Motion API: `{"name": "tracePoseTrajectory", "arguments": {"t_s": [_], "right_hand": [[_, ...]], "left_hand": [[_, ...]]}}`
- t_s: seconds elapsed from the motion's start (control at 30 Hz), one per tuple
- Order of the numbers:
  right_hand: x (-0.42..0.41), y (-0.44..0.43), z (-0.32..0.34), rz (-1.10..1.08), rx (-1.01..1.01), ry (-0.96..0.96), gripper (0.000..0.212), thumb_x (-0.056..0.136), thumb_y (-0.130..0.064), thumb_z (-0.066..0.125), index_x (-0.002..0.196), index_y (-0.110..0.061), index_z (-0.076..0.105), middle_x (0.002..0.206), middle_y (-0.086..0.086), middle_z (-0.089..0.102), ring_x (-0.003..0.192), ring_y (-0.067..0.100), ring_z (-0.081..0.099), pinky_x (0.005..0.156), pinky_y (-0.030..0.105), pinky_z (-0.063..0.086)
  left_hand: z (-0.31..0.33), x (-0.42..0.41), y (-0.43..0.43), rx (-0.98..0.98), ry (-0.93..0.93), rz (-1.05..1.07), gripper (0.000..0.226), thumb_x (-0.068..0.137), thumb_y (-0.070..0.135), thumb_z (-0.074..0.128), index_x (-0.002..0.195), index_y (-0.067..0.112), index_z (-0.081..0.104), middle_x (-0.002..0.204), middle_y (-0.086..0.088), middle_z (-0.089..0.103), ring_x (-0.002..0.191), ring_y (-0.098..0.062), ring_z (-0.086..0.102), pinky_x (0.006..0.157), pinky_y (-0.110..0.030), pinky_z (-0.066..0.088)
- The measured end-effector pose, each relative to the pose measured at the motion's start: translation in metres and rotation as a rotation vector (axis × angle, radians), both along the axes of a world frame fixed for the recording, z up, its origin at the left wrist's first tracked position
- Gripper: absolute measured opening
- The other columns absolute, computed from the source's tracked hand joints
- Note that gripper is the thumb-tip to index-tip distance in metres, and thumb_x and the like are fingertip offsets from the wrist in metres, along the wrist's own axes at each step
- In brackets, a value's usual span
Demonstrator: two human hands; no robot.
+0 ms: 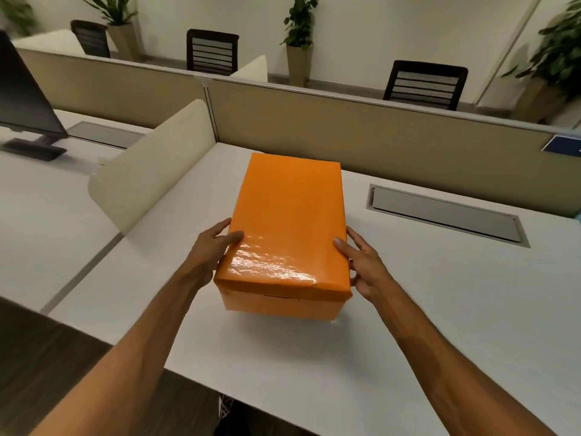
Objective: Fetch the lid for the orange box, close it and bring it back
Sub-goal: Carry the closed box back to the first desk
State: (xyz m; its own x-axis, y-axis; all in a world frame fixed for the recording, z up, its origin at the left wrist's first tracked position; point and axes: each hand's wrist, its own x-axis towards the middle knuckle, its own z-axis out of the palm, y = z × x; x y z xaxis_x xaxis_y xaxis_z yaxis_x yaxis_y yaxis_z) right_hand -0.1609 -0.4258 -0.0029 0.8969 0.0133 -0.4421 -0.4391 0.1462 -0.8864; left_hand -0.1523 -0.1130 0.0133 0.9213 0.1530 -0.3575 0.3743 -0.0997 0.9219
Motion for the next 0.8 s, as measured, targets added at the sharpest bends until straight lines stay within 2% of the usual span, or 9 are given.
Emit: {"name": "tracePoseTrajectory", "arguments": {"t_s": [0.1, 0.2, 0.33, 0.43, 0.5, 0.63, 0.8], "right_hand": [[0.028, 0.036, -0.002, -0.014, 0.03, 0.003, 0.082, 0.076, -0.048, 0.075, 0.149, -0.041, 0.037, 0.135, -0.003, 0.057, 0.102, 0.02, 0.063, 0.064, 0.041, 0.058], [0.056, 0.078, -0.003, -0.051, 0.058, -0.002, 0.084, 0.078, -0.045, 0.078, 0.15, -0.04, 0.034, 0.135, -0.001, 0.059, 0.106, 0.026, 0.067, 0.07, 0.043, 0.062], [0.092, 0.134, -0.001, -0.099, -0.001, -0.028, 0.09, 0.077, -0.045, 0.079, 0.152, -0.039, 0.029, 0.135, 0.0, 0.059, 0.103, 0.026, 0.068, 0.074, 0.044, 0.062], [0.119, 0.169, 0.002, -0.127, -0.037, -0.039, 0.091, 0.078, -0.045, 0.079, 0.153, -0.037, 0.028, 0.137, 0.001, 0.057, 0.102, 0.025, 0.067, 0.075, 0.044, 0.061], [0.139, 0.188, 0.004, -0.143, -0.046, -0.038, 0.09, 0.078, -0.043, 0.079, 0.153, -0.036, 0.028, 0.138, 0.002, 0.056, 0.102, 0.025, 0.066, 0.075, 0.044, 0.06], [0.178, 0.218, 0.008, -0.155, -0.065, -0.028, 0.091, 0.079, -0.041, 0.079, 0.154, -0.034, 0.028, 0.142, 0.005, 0.055, 0.104, 0.027, 0.065, 0.076, 0.045, 0.059], [0.224, 0.248, 0.004, -0.162, -0.07, -0.018, 0.089, 0.08, -0.041, 0.078, 0.153, -0.032, 0.029, 0.143, 0.007, 0.055, 0.099, 0.026, 0.065, 0.07, 0.041, 0.058]], "left_hand": [[0.002, 0.031, 0.036, -0.009, 0.003, -0.015, 0.06, 0.09, 0.037, 0.064, 0.146, 0.032, 0.043, 0.125, 0.001, 0.059, 0.089, -0.016, 0.062, 0.072, -0.039, 0.049], [0.004, 0.065, 0.073, -0.018, 0.001, -0.047, 0.061, 0.089, 0.038, 0.067, 0.145, 0.033, 0.044, 0.12, 0.001, 0.062, 0.089, -0.014, 0.064, 0.064, -0.033, 0.051], [0.004, 0.11, 0.122, -0.027, 0.006, -0.069, 0.063, 0.087, 0.037, 0.069, 0.145, 0.033, 0.045, 0.115, 0.002, 0.068, 0.09, -0.018, 0.07, 0.057, -0.029, 0.055], [0.006, 0.144, 0.154, -0.032, 0.011, -0.081, 0.064, 0.086, 0.037, 0.07, 0.145, 0.031, 0.045, 0.105, 0.009, 0.067, 0.089, -0.018, 0.07, 0.053, -0.026, 0.056], [0.008, 0.167, 0.172, -0.033, 0.016, -0.092, 0.065, 0.086, 0.037, 0.07, 0.146, 0.03, 0.045, 0.108, 0.006, 0.066, 0.089, -0.018, 0.068, 0.056, -0.029, 0.056], [0.009, 0.209, 0.201, 0.001, 0.005, -0.131, 0.064, 0.089, 0.037, 0.067, 0.147, 0.028, 0.042, 0.129, -0.003, 0.058, 0.091, -0.017, 0.064, 0.061, -0.032, 0.054], [0.003, 0.259, 0.229, 0.07, 0.013, -0.166, 0.06, 0.093, 0.038, 0.061, 0.148, 0.027, 0.039, 0.133, -0.004, 0.055, 0.107, -0.029, 0.06, 0.084, -0.047, 0.052]]}}
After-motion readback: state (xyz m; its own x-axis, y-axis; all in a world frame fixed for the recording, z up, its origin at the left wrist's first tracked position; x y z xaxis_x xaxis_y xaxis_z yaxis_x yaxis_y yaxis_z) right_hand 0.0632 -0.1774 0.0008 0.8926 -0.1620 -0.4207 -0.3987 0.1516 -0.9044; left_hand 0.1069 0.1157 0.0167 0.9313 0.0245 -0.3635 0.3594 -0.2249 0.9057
